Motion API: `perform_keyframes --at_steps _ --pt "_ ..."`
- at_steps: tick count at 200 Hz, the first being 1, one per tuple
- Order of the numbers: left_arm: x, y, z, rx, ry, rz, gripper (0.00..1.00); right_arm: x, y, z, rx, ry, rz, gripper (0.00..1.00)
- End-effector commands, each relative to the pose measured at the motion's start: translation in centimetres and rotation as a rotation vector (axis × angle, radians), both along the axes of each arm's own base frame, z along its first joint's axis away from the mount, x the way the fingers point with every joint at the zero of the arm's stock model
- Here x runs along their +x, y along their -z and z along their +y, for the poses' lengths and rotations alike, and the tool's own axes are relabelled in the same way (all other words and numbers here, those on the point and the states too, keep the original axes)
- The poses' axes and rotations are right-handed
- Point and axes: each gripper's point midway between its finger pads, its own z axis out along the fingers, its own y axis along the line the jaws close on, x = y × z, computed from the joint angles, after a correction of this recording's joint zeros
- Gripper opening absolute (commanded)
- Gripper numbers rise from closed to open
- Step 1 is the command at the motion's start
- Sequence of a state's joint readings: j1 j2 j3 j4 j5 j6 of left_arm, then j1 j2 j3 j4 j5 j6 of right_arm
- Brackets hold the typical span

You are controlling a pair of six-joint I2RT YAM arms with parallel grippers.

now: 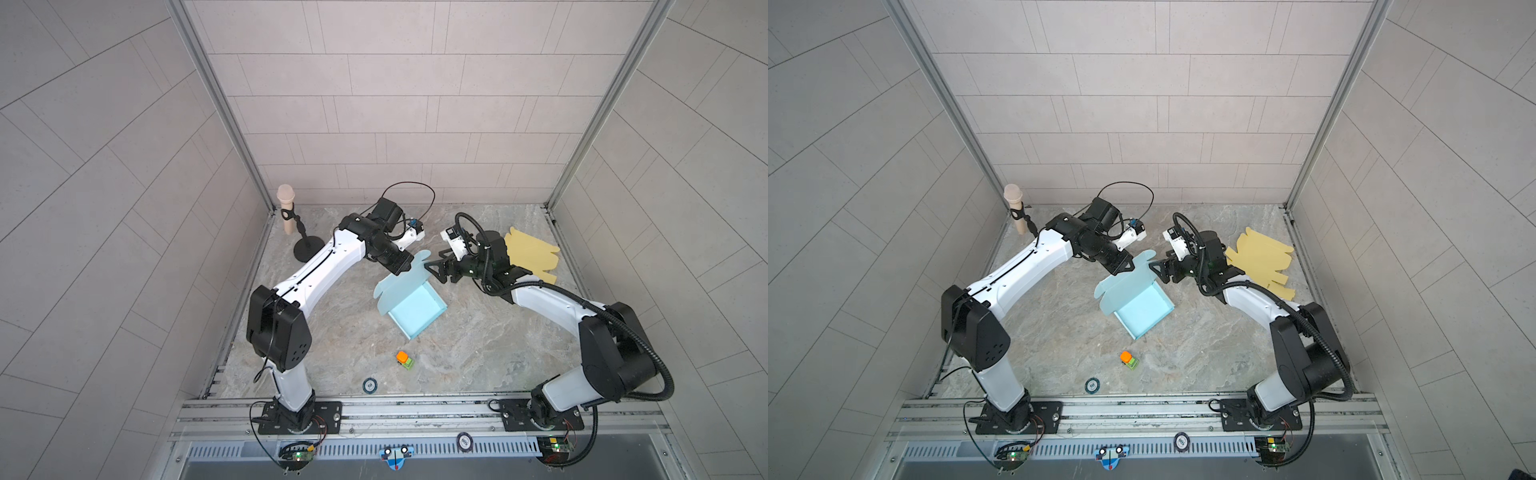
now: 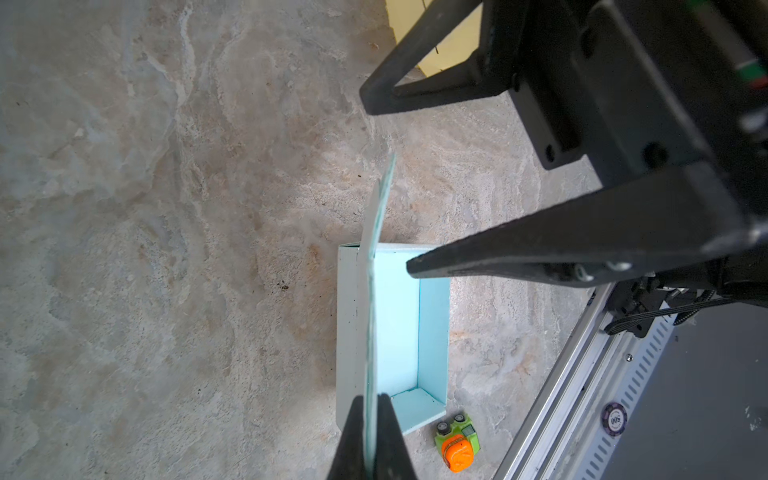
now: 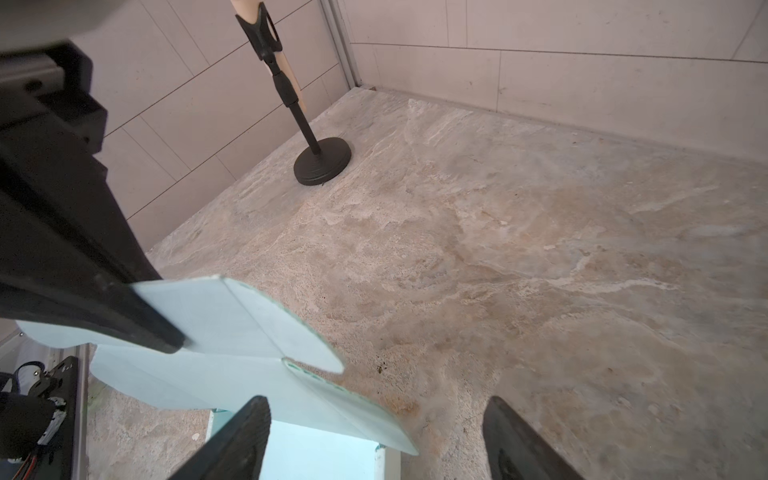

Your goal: Fold the paper box

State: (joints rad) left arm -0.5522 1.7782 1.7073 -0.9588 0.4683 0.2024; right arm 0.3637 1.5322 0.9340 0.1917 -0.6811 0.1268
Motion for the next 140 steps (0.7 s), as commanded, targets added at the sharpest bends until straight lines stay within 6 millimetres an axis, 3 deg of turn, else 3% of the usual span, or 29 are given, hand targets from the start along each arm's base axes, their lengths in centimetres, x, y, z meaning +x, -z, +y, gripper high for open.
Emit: perform_keyframes --at_steps 1,33,90,140 --pt "-0.1 -0.2 -0.3 0.001 0.041 0.002 0.02 -1.4 0.4 1.3 -0.004 -0.13 0.014 0.79" --pt "0.1 -0.4 -0.4 -0.004 0.046 -0.01 0.02 -2.1 1.3 1.9 -0.009 -0.177 0.047 0.74" --pt "0.7 -0.2 0.0 0.027 0.026 -0.022 0.03 -2.3 1.9 2.5 -0.019 -0.208 0.064 0.43" --pt "0.8 -0.1 0.3 0.045 0.02 -0.033 0.06 -2.6 2.3 2.9 -0.049 -0.224 0.068 0.25"
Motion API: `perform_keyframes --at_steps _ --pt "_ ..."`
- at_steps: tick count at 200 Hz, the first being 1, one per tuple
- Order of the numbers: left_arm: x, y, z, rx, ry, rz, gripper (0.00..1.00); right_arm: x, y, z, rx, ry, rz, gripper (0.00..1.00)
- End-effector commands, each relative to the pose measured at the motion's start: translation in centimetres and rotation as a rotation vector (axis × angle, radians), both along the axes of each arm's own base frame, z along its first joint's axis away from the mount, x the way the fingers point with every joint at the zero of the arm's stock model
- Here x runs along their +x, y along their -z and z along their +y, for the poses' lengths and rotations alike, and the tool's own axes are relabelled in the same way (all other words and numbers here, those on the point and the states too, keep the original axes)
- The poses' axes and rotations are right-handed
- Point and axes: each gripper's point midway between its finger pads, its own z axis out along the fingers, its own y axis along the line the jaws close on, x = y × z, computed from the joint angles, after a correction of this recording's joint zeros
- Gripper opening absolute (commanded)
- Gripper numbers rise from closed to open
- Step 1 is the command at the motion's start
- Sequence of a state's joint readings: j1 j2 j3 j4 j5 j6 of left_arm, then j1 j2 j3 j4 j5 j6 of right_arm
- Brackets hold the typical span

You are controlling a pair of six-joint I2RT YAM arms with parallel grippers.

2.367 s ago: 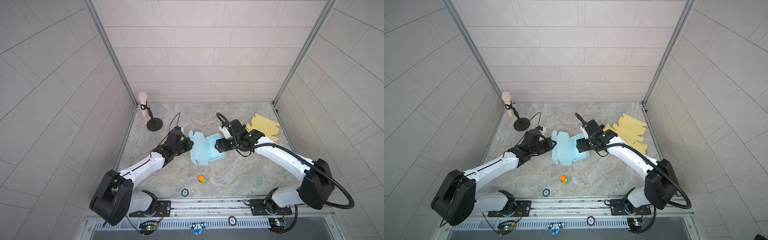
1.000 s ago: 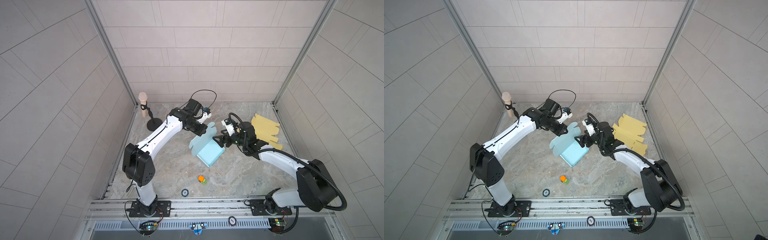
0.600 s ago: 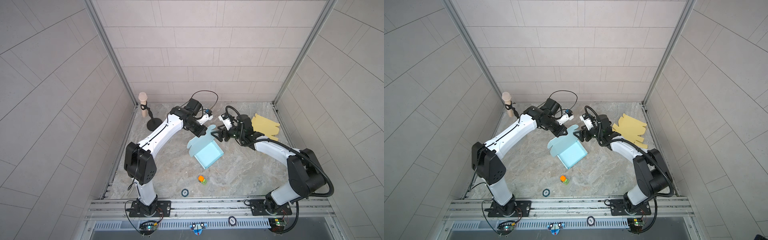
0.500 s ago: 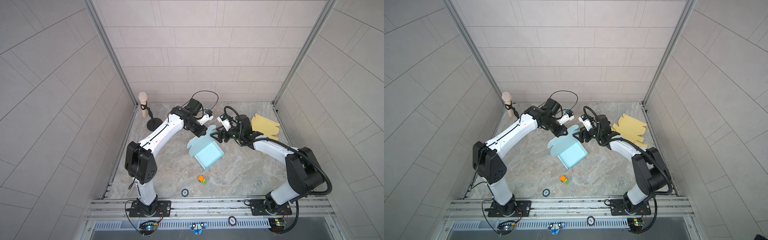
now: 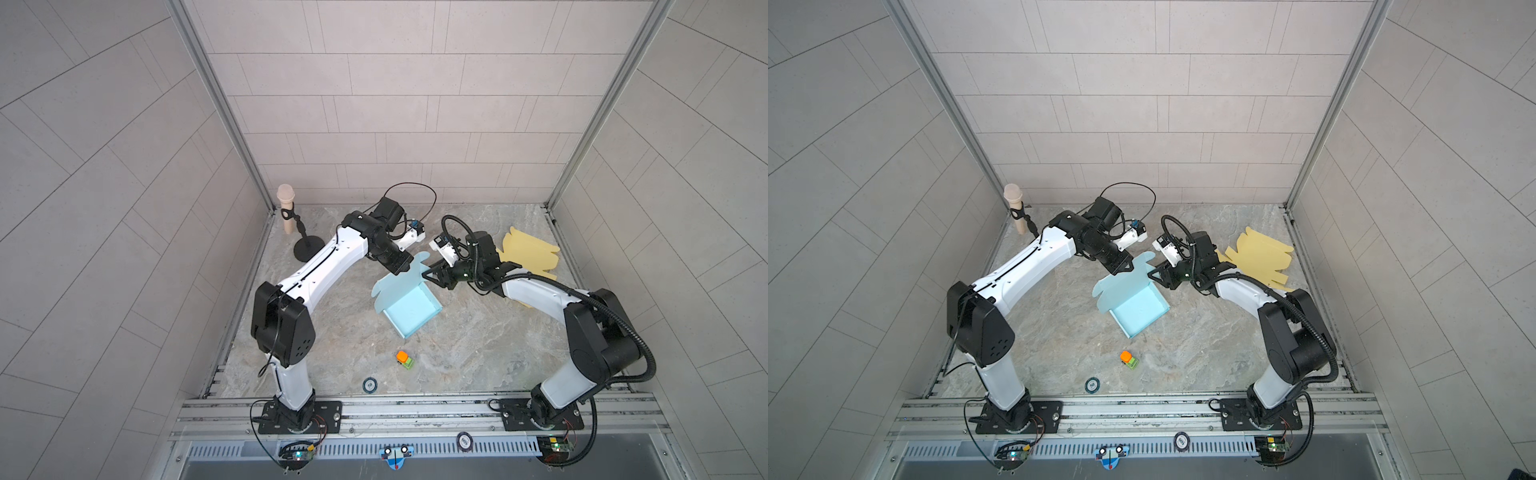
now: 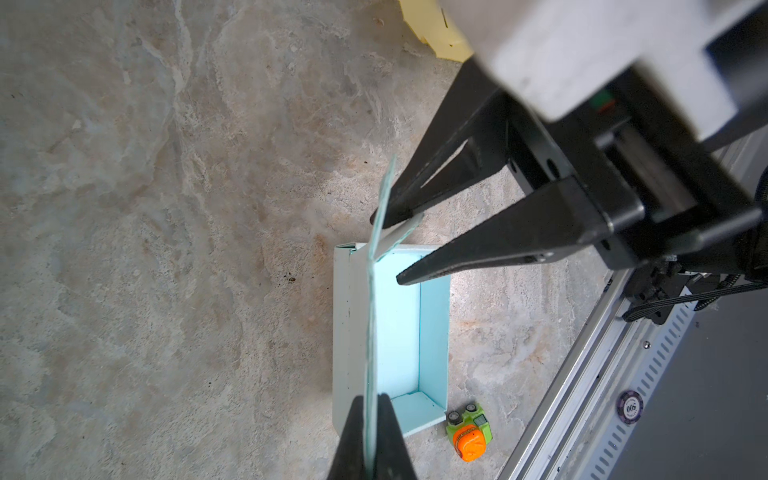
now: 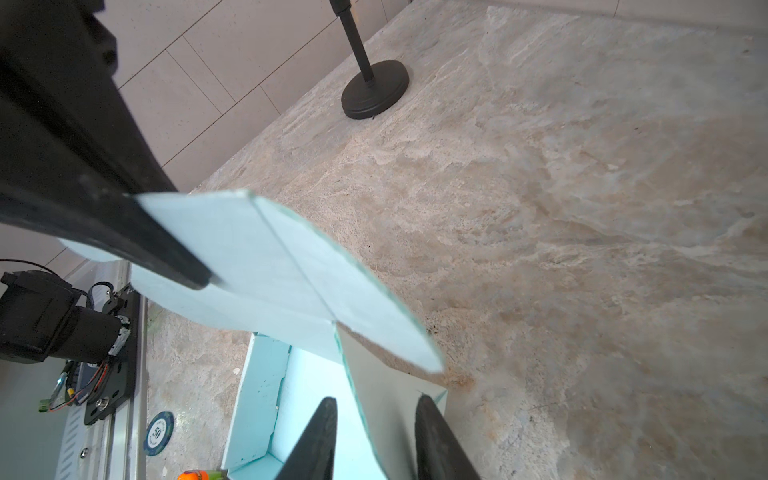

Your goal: Fold the paper box

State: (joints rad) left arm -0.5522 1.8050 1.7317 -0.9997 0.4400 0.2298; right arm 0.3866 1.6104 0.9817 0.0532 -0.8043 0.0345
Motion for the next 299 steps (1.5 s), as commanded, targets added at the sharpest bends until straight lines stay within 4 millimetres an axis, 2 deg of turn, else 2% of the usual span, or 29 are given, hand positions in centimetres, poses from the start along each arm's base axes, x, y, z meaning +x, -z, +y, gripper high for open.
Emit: perform_keyframes --at_steps 1,19,58,90,105,111,116,140,165,184,213,235,259,279,299 --pt "0.8 -0.8 -0.2 -0.003 0.009 -0.043 0.06 -0.3 -0.7 0.9 -0.005 -0.059 -0.04 0.24" --pt "0.8 -0.6 -0.2 0.0 0.006 -0.037 0.09 -0.4 -0.4 0.9 -0.021 -0.065 -0.038 0.15" --pt "0.9 -0.8 -0.3 -0.016 -0.013 -0.051 0.17 0.1 0.4 0.0 -0.08 -0.023 -0.052 0.04" --pt "1.5 -1.6 0.4 -0.056 -0.071 -0.077 0.42 0.9 0.4 -1.2 -0.105 0.048 -0.076 0.02" --pt "1.6 -2.0 1.1 -0.092 -0.108 -0.085 0.48 1.1 0.3 -1.7 -0.109 0.074 -0.091 0.01" --pt "1.3 -2.2 1.1 -0.114 -0.117 -0.085 0.48 1.2 0.2 -2.0 -0.112 0.085 -0.097 0.01" --pt "2.0 -2.2 2.3 -0.132 -0.159 -0.085 0.49 1.2 0.2 -2.2 -0.118 0.094 -0.101 0.01" --pt "1.6 -2.6 3.9 -0.202 -0.235 -0.105 0.52 1.7 0.2 -3.2 -0.123 0.144 -0.11 0.0" --pt "1.7 -1.3 6.3 -0.235 -0.342 -0.121 0.54 1.9 0.0 -3.6 -0.124 0.166 -0.11 0.0" --pt "1.6 -0.1 7.5 -0.279 -0.404 -0.118 0.53 2.1 -0.1 -3.7 -0.123 0.175 -0.111 0.0" --pt "1.0 1.8 7.5 -0.32 -0.425 -0.099 0.54 1.9 0.2 -3.9 -0.126 0.178 -0.104 0.01" --pt "1.7 3.4 8.0 -0.327 -0.469 -0.087 0.53 1.9 0.4 -3.9 -0.128 0.18 -0.098 0.01" --pt "4.1 3.0 9.0 -0.419 -0.538 -0.103 0.53 2.0 0.4 -3.9 -0.128 0.18 -0.092 0.01" --pt "5.1 3.0 8.2 -0.451 -0.526 -0.098 0.53 2.2 0.4 -3.8 -0.128 0.178 -0.089 0.01" --pt "5.2 3.8 7.6 -0.428 -0.509 -0.101 0.54 2.2 0.6 -3.8 -0.135 0.18 -0.082 0.01"
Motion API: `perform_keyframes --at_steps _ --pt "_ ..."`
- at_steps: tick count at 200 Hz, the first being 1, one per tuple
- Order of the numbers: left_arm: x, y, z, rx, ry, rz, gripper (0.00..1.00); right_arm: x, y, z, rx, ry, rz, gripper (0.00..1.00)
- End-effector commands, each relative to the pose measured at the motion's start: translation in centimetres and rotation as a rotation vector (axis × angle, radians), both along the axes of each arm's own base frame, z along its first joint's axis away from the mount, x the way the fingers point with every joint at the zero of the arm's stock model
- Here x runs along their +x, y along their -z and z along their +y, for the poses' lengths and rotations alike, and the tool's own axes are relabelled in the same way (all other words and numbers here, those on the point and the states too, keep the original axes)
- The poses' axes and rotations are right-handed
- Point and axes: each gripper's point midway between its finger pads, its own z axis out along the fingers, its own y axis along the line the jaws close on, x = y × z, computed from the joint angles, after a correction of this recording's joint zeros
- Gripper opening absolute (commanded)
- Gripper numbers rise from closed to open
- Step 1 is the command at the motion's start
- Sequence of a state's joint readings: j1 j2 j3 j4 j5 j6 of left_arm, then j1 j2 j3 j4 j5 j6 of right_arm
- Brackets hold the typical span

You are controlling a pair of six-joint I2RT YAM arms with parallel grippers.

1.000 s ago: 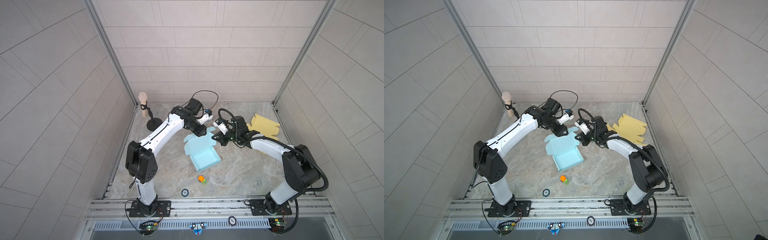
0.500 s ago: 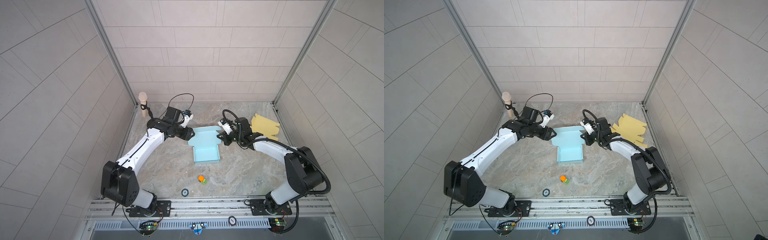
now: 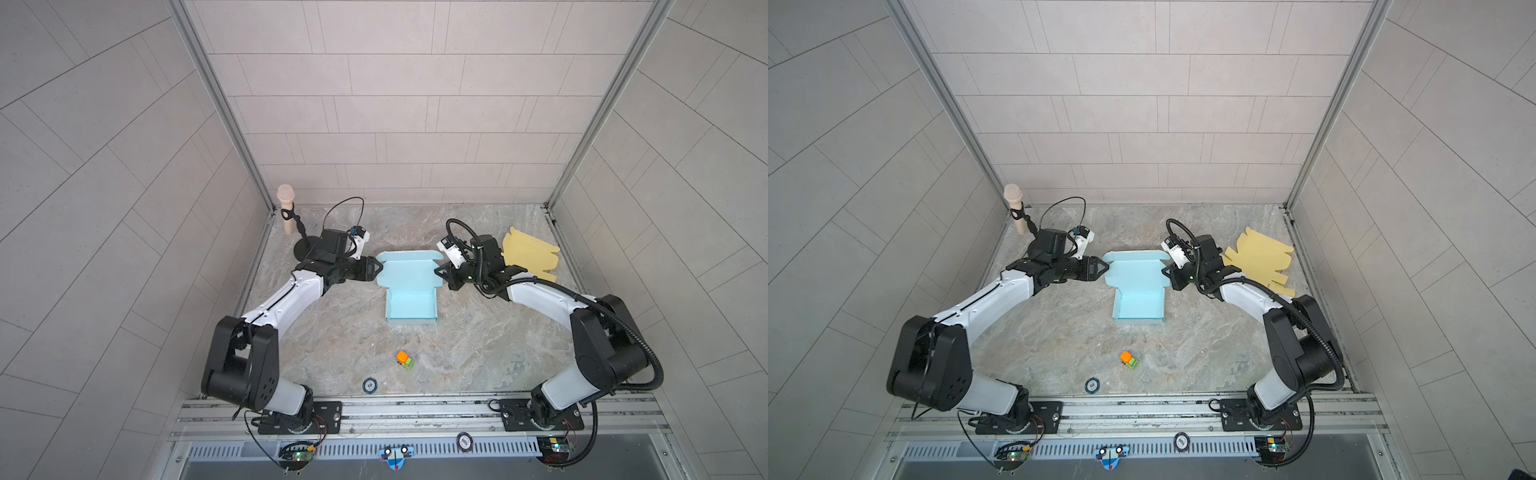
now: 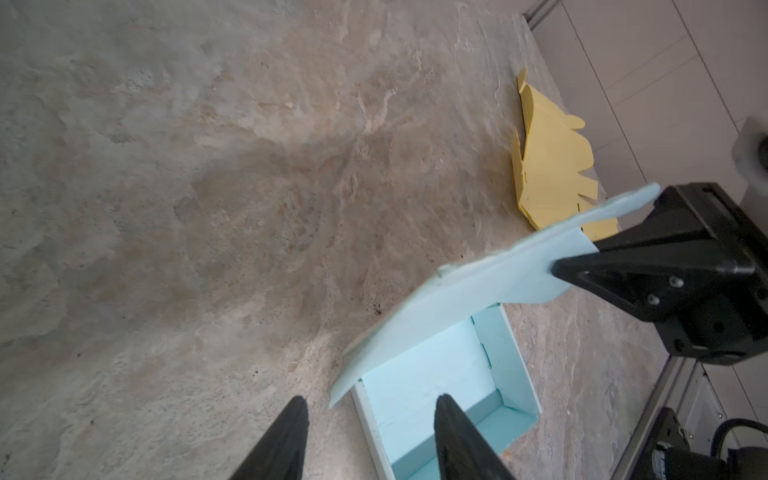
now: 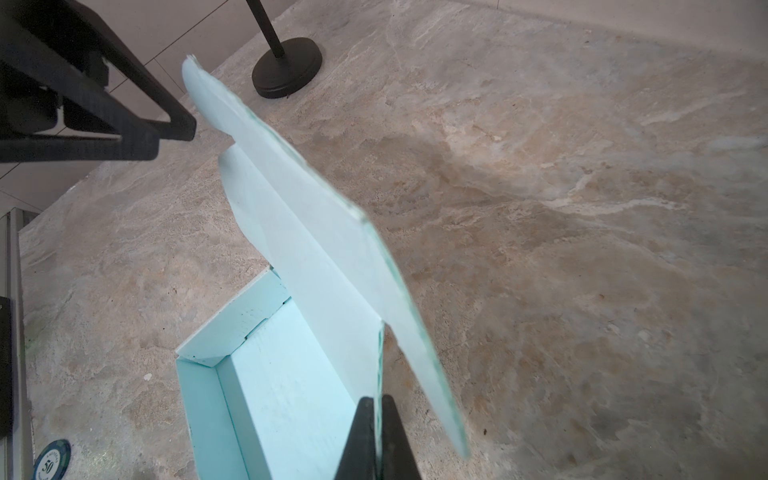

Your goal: Fold the paper box

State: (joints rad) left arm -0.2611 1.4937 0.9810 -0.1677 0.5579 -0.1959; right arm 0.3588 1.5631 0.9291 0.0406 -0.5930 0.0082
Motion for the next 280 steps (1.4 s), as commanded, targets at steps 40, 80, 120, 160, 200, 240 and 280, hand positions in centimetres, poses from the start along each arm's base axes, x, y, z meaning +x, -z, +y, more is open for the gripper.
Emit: perform_keyframes --at_steps 40,80,120,160,200,240,280 --pt "0.5 0.6 -2.5 -0.024 0.056 -0.03 0.54 0.6 -1.0 -0.1 -0.003 0.003 -0.03 0.01" --pt "0.9 1.1 -2.9 -0.046 0.055 -0.023 0.45 0.8 -0.7 -0.1 -0.01 0.009 -0.023 0.0" --pt "0.5 1.4 -3.3 -0.042 0.061 -0.016 0.37 0.9 -0.6 -0.5 -0.022 0.028 -0.028 0.0" --pt "0.3 2.7 -3.2 -0.007 0.04 0.001 0.3 1.3 -0.1 -1.2 -0.032 0.064 -0.016 0.0" --pt "0.4 2.7 -3.6 -0.002 0.038 -0.001 0.19 1.5 -0.1 -1.5 -0.04 0.08 -0.016 0.0" --pt "0.2 2.1 -3.9 0.0 0.046 -0.008 0.14 1.8 0.4 -2.4 -0.078 0.125 -0.011 0.0" --pt "-0.2 1.0 -4.3 0.044 0.058 -0.02 0.08 1.9 0.2 -3.0 -0.092 0.162 -0.02 0.0"
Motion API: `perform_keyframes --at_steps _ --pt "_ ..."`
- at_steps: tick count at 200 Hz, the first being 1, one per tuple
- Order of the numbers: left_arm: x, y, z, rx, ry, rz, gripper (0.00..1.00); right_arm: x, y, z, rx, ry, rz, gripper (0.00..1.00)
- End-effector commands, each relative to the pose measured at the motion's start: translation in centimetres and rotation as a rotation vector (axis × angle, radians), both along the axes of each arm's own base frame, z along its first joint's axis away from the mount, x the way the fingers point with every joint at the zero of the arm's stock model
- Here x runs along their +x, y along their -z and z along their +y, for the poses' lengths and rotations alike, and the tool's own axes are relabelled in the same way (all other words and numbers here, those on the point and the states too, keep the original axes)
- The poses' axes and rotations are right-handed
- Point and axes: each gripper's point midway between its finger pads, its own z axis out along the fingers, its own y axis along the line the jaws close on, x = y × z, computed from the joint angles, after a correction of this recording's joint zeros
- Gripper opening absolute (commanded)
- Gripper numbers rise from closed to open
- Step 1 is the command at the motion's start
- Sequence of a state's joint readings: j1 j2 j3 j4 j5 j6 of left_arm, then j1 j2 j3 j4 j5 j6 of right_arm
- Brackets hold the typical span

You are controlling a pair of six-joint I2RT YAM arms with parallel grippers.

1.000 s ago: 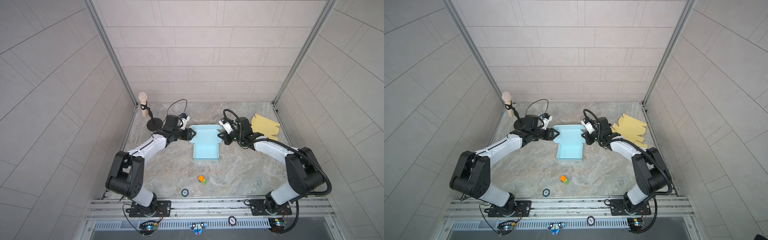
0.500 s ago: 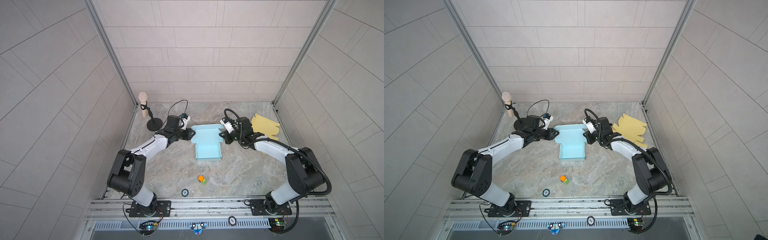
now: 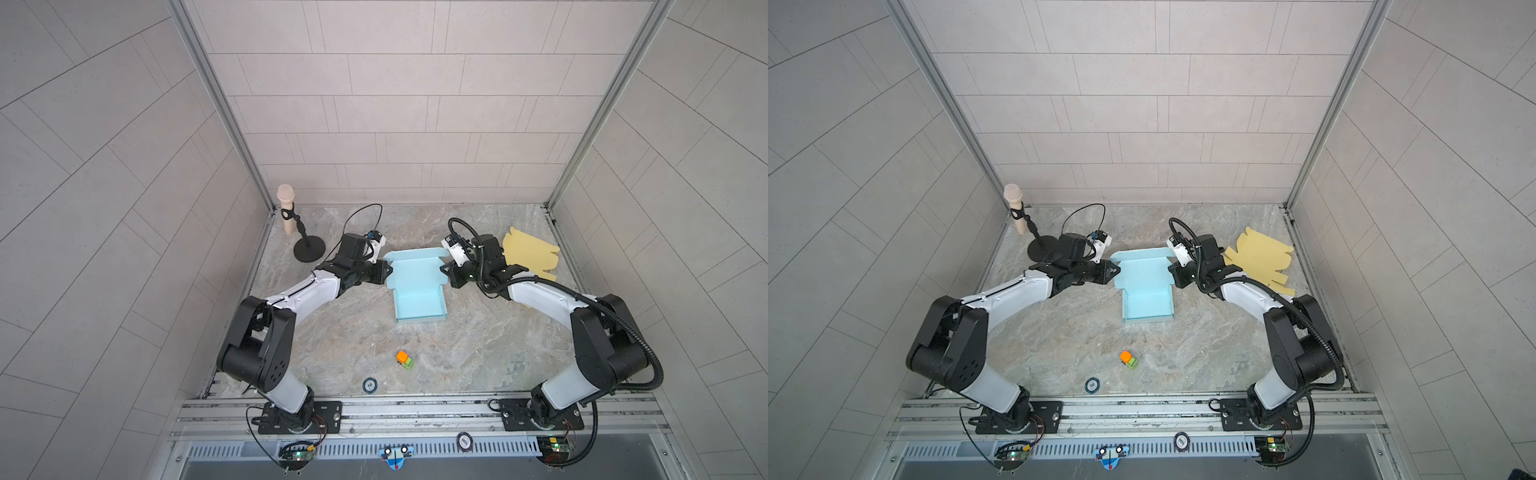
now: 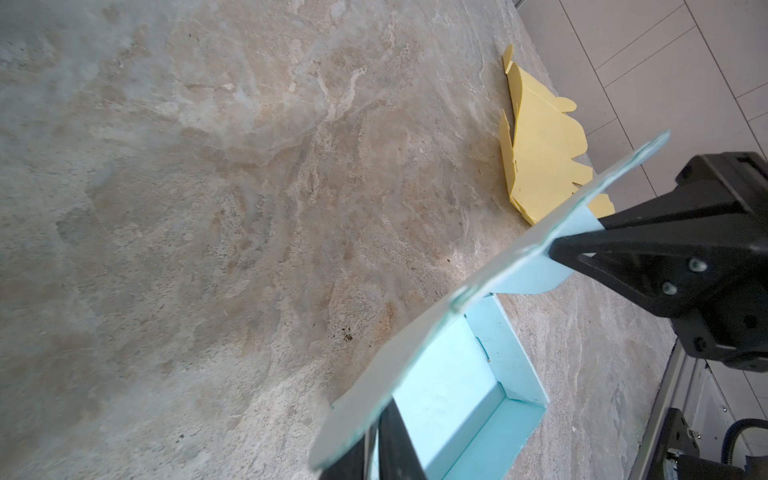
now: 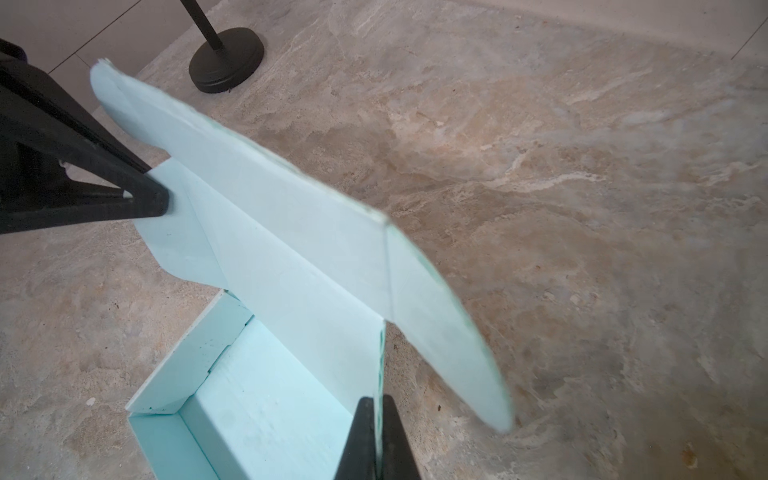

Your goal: Fold the paper box

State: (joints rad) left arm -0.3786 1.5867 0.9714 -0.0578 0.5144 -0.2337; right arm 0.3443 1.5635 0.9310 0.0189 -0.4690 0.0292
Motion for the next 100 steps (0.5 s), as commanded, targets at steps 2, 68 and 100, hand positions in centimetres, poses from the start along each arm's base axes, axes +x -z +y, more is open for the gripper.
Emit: perform_keyframes --at_steps 2,68,100 --pt "0.1 -1.5 0.0 0.036 -0.006 -0.029 0.08 0.6 -0.7 -0.8 -0.024 0.04 -0.025 0.0" --pt "0.4 -4.1 -0.6 0.023 -0.012 -0.073 0.06 1.0 -1.4 -1.1 -0.014 0.083 -0.031 0.06" --pt "-0.2 -4.1 -1.1 0.069 0.026 -0.088 0.06 0.9 -1.6 -1.2 -0.017 0.084 -0.027 0.11"
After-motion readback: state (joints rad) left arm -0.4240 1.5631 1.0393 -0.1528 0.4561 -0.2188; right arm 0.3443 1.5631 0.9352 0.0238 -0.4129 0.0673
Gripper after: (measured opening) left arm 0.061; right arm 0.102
